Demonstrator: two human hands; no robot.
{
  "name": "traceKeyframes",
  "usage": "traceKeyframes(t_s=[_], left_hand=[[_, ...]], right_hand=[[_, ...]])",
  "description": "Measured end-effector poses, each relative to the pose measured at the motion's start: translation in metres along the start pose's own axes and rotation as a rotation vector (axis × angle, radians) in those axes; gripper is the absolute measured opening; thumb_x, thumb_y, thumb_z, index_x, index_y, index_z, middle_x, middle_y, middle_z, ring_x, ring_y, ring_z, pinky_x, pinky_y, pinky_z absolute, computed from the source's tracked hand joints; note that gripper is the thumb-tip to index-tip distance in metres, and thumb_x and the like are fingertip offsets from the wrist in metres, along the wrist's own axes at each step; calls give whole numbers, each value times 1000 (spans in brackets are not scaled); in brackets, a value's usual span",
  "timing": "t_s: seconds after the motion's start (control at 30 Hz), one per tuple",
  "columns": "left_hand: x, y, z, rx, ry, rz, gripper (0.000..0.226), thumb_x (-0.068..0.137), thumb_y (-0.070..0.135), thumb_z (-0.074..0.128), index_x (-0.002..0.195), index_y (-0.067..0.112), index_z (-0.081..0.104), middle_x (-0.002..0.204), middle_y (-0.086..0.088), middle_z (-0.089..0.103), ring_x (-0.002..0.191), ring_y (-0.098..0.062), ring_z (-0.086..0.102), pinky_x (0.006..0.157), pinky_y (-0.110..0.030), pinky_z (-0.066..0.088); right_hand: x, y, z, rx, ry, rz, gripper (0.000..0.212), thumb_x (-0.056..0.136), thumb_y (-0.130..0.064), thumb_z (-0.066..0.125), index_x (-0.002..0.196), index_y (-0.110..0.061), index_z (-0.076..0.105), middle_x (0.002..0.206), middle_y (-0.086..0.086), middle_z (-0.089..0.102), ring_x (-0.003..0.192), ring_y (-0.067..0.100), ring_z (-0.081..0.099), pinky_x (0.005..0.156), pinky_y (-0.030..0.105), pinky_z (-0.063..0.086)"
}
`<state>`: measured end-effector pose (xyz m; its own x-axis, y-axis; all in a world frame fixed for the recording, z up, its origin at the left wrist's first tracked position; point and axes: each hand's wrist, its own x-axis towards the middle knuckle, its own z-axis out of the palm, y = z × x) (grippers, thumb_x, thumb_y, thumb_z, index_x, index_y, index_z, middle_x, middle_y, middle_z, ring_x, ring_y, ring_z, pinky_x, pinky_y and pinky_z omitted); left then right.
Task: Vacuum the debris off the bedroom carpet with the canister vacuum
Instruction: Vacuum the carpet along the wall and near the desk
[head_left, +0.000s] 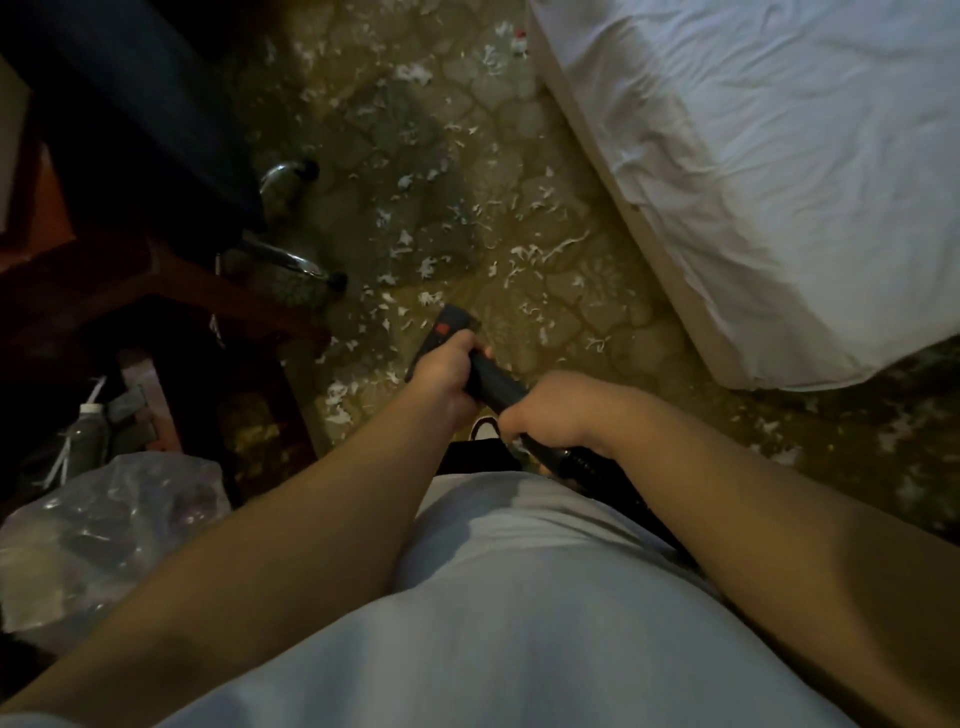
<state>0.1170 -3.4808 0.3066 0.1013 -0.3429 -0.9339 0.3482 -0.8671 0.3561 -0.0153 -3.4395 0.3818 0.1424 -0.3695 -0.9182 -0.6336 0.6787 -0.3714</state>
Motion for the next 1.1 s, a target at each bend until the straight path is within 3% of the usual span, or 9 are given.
traceKeyframes(t_s=[0.13,0.23,0.4,0.53,0.63,0.8,0.87,1.0,1.1], left_hand=[[-17,-56,37,57,-45,-24,17,94,12,57,77,13,57,67,-3,54,58,-15,51,54,-30,45],[-32,-103,72,131,-68,-36,18,95,13,57,77,11,56,68,-2,55,56,-14,51,48,-26,45],[-56,-174,129,209,-193,-79,9,95,8,55,87,7,55,73,-5,54,61,-17,52,51,-28,48],[-72,-198,157,255,-260,-105,5,95,8,56,98,4,53,73,-6,54,60,-17,53,51,-26,52],[-78,-204,180,306,-304,-88,9,95,11,57,101,5,54,73,-5,57,61,-16,56,56,-28,52],[-80,-194,207,336,-336,-100,8,96,10,55,90,5,55,71,-6,55,62,-17,53,62,-32,49],[-76,-183,213,347,-331,-89,9,96,10,56,89,5,56,72,-7,55,63,-18,53,62,-33,50],[-57,-146,221,337,-342,-67,10,95,6,58,85,5,58,66,-5,57,62,-17,54,62,-33,50],[-34,-105,222,286,-324,-70,5,95,4,60,90,5,60,68,-5,57,61,-15,56,62,-31,51]], right_hand=[[-34,64,-16,6,27,15,20,86,-25,77,93,-7,69,79,12,73,61,23,69,57,28,52],[-57,121,-26,63,73,41,25,83,-27,80,95,-8,70,92,17,77,85,34,77,74,40,61],[-97,208,-44,224,103,123,24,86,-22,78,97,-4,68,92,24,78,84,39,79,84,53,63],[-120,239,-50,295,140,129,22,85,-20,75,95,-1,68,82,21,74,72,36,74,68,44,60],[-129,252,-62,359,177,121,22,89,-19,74,97,0,68,82,22,75,72,36,73,70,43,59],[-128,256,-75,367,234,102,33,77,-31,80,95,-5,71,94,22,77,89,41,77,88,56,62],[-121,251,-80,391,245,101,34,74,-33,81,93,-6,71,88,19,77,84,39,78,86,54,64],[-99,225,-100,448,253,104,29,84,-26,81,98,-3,70,79,18,77,66,32,74,66,39,61],[-70,189,-113,451,267,118,32,83,-28,82,100,-3,71,79,18,78,72,36,78,68,43,64]])
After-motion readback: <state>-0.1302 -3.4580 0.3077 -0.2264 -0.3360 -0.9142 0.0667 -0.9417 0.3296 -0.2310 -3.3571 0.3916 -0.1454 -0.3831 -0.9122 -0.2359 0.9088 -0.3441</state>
